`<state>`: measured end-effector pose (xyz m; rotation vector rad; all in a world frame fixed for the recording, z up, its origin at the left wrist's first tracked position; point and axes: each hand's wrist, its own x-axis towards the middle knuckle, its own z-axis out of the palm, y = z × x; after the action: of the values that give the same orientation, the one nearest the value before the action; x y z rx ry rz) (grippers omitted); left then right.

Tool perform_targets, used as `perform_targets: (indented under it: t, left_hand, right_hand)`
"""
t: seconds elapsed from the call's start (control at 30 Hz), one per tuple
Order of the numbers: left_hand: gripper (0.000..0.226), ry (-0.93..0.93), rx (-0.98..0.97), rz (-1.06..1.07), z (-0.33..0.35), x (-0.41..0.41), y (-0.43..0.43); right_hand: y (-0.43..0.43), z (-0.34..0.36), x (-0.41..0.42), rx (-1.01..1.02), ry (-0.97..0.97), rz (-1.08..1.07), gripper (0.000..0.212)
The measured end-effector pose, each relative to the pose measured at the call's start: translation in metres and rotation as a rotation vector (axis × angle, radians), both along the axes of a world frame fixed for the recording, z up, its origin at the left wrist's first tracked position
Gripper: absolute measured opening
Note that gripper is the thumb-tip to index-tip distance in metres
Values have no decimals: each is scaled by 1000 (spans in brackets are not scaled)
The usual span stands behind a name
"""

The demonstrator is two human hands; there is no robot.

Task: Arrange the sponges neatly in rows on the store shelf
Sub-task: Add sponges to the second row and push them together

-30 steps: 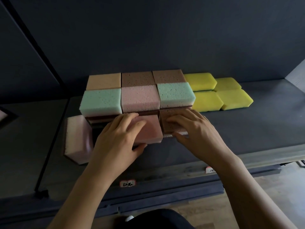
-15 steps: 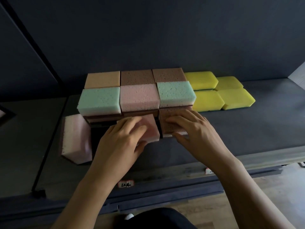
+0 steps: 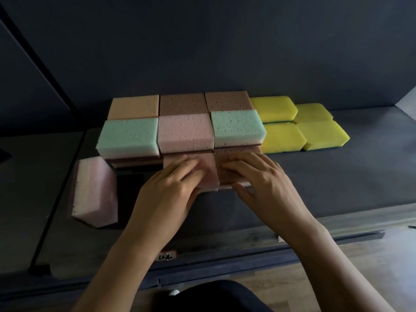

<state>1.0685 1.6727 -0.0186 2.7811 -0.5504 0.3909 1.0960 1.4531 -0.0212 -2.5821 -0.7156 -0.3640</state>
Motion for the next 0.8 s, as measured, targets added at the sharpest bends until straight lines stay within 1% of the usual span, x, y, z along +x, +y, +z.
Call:
perform_targets:
  t: [0.17, 0.3, 0.43, 0.47, 0.53, 0.67, 0.8]
  left_hand:
    - [47, -1, 7, 13, -3, 4, -2]
    - [45, 19, 22, 9, 1, 2, -1]
    - [47, 8, 60, 26, 15, -13, 4]
    - [48, -3, 46, 47, 20, -18, 8]
    - [49, -22, 26, 99, 28, -28, 20]
    - [50, -70, 12, 225, 39, -47, 49]
    - [56, -129, -38, 385, 41, -65, 72]
  right_hand:
    - [1, 0, -1, 9, 12, -27, 40]
    - [0, 3, -1, -20, 13, -20, 37]
    - [-1, 11, -5, -63, 18, -6, 48]
    - [1, 15, -6, -55, 4, -12, 49]
    - [10, 23, -9, -6, -31, -7, 45]
    - [44, 37, -13, 48, -81, 84, 31]
    - [85, 37, -16, 58, -68, 187, 30]
